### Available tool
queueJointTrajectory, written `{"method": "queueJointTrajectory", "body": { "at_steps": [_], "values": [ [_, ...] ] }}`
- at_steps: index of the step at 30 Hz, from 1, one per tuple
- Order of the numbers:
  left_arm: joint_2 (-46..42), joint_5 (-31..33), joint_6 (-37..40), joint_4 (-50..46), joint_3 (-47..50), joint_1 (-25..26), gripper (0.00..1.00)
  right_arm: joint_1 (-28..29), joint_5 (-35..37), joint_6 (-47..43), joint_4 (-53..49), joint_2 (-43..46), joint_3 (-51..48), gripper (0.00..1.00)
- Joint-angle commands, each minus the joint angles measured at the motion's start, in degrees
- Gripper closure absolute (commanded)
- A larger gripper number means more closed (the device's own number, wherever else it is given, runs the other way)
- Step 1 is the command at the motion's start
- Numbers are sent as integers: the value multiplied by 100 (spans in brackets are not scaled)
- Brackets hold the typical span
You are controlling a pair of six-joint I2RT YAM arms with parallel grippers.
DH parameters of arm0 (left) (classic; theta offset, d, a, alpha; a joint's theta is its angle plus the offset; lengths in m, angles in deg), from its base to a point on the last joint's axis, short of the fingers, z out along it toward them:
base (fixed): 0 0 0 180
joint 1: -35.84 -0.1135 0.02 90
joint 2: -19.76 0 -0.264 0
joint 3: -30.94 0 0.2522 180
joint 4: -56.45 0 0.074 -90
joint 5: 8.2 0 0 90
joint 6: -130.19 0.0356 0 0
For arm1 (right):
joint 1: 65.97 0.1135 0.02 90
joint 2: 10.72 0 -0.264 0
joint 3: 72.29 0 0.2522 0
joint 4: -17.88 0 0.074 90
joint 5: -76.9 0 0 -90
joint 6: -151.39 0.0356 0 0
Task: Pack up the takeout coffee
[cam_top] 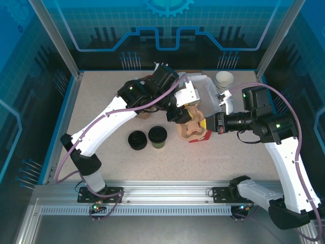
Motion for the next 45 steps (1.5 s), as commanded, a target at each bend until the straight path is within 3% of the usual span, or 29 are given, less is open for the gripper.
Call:
{"method": "queueJointTrajectory", "body": {
  "at_steps": [1,4,7,13,17,22,35,45],
  "values": [
    [26,19,75,-24,-204,57,54,-148,-101,-139,-107,31,172,99],
    [81,0,22,-30,-291,54,62,-263,138,-210,-222,75,229,93],
    [214,55,12,-121,-480,53,61,-452,206,-333,-404,110,349,88],
    [454,87,-66,-170,-851,5,60,-859,859,-604,-746,171,657,60],
    [535,58,-186,-81,-1018,-116,60,-1271,1675,-629,-660,181,697,60],
    [647,-17,-362,28,-1237,-256,60,-1462,2593,-550,145,45,423,61],
    [804,-431,-769,271,-1552,-550,60,-1390,2955,-974,1771,-1139,45,55],
    [790,-546,-858,261,-1557,-625,60,-1232,2967,-1060,1797,-1840,15,51]
  ]
}}
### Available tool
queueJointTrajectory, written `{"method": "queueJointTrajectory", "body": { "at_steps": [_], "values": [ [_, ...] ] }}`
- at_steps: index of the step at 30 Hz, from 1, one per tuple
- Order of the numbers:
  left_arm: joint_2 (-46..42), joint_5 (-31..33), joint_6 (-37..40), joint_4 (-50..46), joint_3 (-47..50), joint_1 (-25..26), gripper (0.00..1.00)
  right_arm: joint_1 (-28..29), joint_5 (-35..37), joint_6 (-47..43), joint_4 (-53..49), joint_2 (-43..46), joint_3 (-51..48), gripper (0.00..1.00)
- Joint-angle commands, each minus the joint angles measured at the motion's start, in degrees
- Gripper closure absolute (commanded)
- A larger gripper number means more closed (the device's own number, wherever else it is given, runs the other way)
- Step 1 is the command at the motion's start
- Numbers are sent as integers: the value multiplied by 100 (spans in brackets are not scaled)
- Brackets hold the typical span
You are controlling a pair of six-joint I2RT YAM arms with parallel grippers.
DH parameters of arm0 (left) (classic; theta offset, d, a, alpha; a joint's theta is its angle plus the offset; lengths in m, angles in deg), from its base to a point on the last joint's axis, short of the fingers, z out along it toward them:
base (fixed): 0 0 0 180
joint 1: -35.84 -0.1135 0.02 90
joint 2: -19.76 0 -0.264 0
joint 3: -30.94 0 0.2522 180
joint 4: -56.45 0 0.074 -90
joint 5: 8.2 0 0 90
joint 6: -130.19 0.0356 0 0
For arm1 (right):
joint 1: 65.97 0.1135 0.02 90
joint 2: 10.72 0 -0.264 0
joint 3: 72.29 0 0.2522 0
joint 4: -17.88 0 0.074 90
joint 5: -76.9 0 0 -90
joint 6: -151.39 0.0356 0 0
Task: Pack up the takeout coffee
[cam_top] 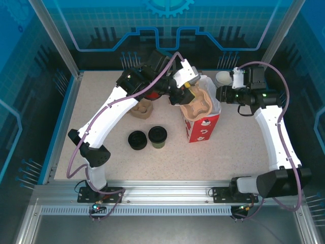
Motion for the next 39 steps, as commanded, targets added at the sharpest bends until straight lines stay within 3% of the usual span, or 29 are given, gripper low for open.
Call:
{"method": "queueJointTrajectory", "body": {
  "at_steps": [1,9,18,39],
  "values": [
    [43,-224,-86,92,-207,-50,59,109,23,-107,165,-149,-101,51],
    [18,-250,-112,70,-210,-88,59,250,79,-111,205,-327,-368,60],
    [8,-420,-160,13,-201,-92,58,437,-9,-241,48,-257,-382,97],
    [-378,-1176,-399,-132,547,-86,57,959,-427,297,-459,909,-519,100]
  ]
}}
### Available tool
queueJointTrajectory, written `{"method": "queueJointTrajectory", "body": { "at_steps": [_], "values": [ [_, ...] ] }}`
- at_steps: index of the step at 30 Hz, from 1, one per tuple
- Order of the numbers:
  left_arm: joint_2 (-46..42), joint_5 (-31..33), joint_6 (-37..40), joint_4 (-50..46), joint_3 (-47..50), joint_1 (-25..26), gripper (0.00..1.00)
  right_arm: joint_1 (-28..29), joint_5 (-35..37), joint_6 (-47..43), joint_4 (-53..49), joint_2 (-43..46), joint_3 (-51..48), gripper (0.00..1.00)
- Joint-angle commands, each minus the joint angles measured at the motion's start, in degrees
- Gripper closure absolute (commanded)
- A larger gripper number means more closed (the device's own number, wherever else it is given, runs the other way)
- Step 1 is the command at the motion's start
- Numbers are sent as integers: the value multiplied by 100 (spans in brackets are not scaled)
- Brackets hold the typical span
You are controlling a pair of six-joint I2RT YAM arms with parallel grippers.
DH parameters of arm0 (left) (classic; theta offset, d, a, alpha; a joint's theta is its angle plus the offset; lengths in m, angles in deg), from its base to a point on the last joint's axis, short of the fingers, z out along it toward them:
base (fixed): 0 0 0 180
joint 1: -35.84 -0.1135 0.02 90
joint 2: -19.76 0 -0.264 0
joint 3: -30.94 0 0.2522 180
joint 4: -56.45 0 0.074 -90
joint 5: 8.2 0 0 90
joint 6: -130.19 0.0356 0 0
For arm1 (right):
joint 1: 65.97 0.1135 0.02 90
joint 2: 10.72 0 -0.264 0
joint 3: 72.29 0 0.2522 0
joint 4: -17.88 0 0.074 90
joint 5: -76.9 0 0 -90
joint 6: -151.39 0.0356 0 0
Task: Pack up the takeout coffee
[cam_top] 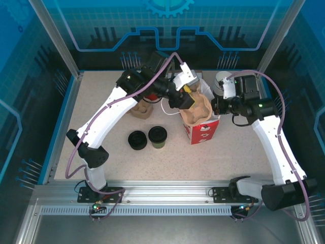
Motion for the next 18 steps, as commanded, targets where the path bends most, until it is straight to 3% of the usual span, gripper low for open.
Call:
{"method": "queueJointTrajectory", "body": {
  "at_steps": [1,18],
  "values": [
    [-208,-346,-101,-106,163,-34,57,158,-144,199,-97,215,-98,100],
    [-56,-902,-294,-77,691,-33,57,508,-16,621,125,527,-696,100]
  ]
}}
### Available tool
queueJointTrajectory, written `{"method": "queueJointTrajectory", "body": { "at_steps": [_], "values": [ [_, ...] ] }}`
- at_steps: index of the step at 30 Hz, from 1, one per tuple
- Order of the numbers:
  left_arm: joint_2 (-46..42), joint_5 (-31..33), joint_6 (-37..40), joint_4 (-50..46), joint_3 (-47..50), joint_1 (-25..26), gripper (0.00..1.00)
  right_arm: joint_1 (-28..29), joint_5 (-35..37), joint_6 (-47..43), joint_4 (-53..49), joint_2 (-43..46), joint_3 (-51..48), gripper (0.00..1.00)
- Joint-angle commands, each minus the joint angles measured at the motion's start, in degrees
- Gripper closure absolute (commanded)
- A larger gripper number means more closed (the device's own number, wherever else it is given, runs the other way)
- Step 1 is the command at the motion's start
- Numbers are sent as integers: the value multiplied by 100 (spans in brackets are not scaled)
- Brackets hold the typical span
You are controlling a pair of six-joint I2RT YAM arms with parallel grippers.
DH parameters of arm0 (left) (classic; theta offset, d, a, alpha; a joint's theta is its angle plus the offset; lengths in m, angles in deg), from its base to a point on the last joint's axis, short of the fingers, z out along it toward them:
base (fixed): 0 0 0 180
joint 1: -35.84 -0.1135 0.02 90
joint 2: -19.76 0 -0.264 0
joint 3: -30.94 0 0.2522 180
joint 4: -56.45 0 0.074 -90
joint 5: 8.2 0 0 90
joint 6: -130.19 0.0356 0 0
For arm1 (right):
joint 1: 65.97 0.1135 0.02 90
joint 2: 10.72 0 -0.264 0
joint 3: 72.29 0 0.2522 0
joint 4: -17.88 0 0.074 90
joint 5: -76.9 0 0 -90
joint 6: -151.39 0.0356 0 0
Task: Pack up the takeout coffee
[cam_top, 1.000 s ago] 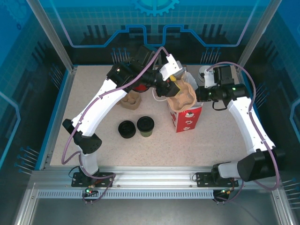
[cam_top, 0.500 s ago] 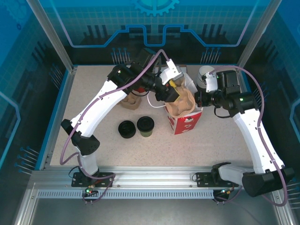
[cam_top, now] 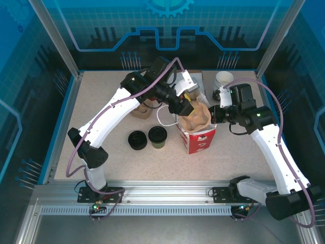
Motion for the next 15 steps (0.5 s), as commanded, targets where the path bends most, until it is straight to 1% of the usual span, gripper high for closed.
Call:
{"method": "queueJointTrajectory", "body": {
  "at_steps": [1,9,15],
  "values": [
    [-45,-371,-137,70,207,-41,57,90,-22,168,124,70,-82,100],
    [-99,-472,-232,380,764,-263,57,89,136,433,175,80,-175,100],
    [4,-499,-232,477,928,-353,57,89,25,533,256,26,-226,100]
  ]
}}
